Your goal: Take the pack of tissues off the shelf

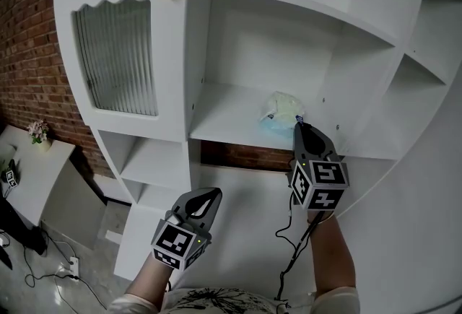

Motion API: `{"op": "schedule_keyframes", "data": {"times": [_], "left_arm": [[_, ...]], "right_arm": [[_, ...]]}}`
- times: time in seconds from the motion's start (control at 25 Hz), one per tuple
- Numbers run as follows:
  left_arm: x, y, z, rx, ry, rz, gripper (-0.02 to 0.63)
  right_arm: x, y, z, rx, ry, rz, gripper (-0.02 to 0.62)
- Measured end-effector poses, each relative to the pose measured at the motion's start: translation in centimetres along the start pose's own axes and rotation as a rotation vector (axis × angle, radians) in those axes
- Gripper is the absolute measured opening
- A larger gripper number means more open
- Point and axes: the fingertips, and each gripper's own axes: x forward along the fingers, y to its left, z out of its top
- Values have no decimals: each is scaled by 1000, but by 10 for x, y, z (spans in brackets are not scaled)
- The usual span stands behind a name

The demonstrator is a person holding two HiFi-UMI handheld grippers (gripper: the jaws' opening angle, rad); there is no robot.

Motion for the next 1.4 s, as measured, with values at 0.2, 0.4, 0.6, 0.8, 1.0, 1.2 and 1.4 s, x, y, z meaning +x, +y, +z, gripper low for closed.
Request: {"op": "schedule_keyframes", "data": {"times": [0.2,0.4,0.6,0.8,1.0,1.2,1.4], "left_arm": [[-10,-6,-5,-12,-7,19,14],[-21,-11,-5,-19,-12,41,14],[-30,-24,-15,-42,25,34,14],[-40,-35,-22,-53,35,48,14],[-50,-48,-31,-59,60,47,14],[-57,-49,-47,-75,78,69,14],[-60,-47,-52,-83,89,79,14]], "right_arm": [[-30,16,17,-21,-91,26,11],[-71,39,26,-116,-157,45,11],[-106,59,-6,-72,-123,84,11],[-136,78,-57,-11,-50,113,11],[-158,96,-108,35,19,137,11],[-174,108,-157,116,67,143,11],[-178,113,-174,148,90,149,9]]}}
